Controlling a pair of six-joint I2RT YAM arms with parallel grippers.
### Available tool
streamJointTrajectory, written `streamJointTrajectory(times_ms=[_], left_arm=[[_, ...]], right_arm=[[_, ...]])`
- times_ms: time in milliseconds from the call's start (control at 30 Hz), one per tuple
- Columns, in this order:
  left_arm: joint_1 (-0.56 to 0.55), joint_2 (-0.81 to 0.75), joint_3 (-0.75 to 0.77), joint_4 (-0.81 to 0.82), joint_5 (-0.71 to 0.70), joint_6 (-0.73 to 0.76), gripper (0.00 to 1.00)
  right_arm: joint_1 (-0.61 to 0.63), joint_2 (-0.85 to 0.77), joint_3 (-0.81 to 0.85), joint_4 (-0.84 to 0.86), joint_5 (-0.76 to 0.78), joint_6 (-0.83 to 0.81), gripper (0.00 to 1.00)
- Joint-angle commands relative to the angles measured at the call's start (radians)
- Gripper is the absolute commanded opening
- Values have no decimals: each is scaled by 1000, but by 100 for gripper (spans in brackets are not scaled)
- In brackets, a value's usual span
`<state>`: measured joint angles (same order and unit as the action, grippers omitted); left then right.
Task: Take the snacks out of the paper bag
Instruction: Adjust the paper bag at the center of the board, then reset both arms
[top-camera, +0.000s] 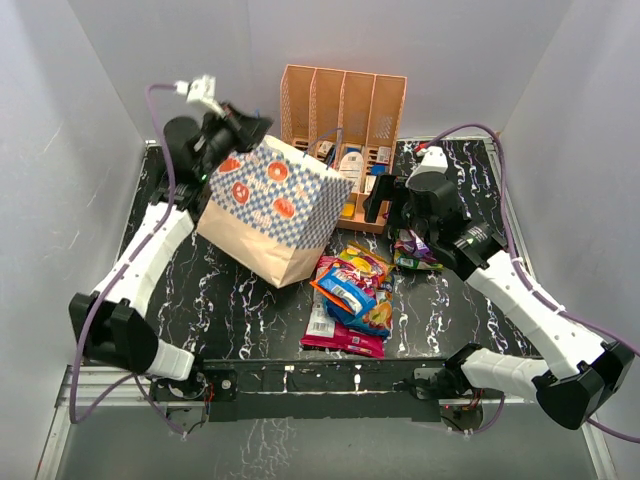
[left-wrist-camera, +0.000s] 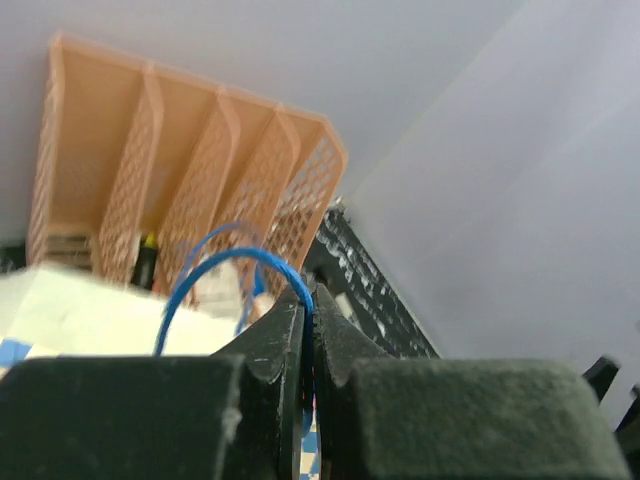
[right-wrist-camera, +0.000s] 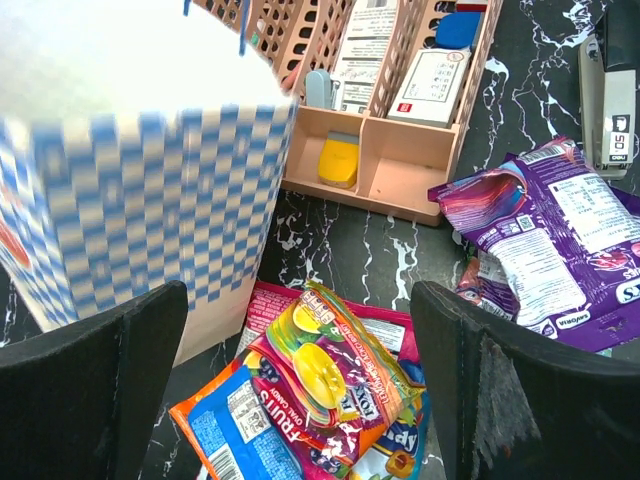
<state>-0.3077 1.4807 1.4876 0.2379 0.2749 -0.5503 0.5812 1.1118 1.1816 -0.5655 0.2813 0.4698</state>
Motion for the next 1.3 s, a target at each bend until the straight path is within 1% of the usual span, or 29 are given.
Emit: streamJointTrajectory(times_ms=[0, 67, 133, 200, 267, 367, 433, 500, 567, 600, 733, 833, 900, 967, 1067, 1133, 1267], left_arm=[[148, -278, -337, 240, 154, -150, 0], [161, -406, -473, 197, 149, -142, 0], [163, -520, -561, 115, 133, -135, 0], [162, -616, -580, -39, 80, -90, 0], [162, -720, -580, -195, -18, -50, 0], [162, -784, -571, -408, -150, -27, 0], [162, -810, -581, -480, -163, -31, 0], [162, -831, -591, -531, -174, -45, 7], [162, -846, -582, -572, -191, -41, 17], [162, -851, -569, -594, -209, -38, 23], [161, -842, -491, -734, -296, -38, 36], [162, -836, -434, -826, -360, -42, 54], [162, -838, -394, -885, -403, -53, 72], [162, -841, -356, -931, -426, -61, 83], [162, -845, -302, -990, -452, -71, 93], [162, -848, -280, -1022, -471, -87, 98], [162, -856, -241, -1074, -497, -118, 98]], right_arm=[[-3, -28, 27, 77, -12, 3, 98], [-3, -16, 25, 93, -31, 0, 98], [-3, 2, 28, 104, -55, -5, 98], [-4, 25, 31, 117, -82, -13, 98], [-3, 49, 38, 129, -115, -19, 98], [-4, 86, 51, 139, -164, -23, 98], [-3, 104, 63, 145, -189, -25, 98], [-4, 116, 79, 146, -202, -31, 98], [-4, 119, 90, 141, -193, -24, 98], [-3, 117, 93, 135, -174, -8, 98], [-3, 85, 90, 114, -80, 52, 98], [-4, 43, 64, 120, -21, 89, 98], [-4, 1, 25, 160, 18, 101, 98], [-4, -42, -3, 196, 37, 68, 98], [-4, -59, -4, 200, 75, 41, 98], [-3, -53, 12, 188, 100, 35, 98], [-3, -36, 32, 176, 126, 34, 98]])
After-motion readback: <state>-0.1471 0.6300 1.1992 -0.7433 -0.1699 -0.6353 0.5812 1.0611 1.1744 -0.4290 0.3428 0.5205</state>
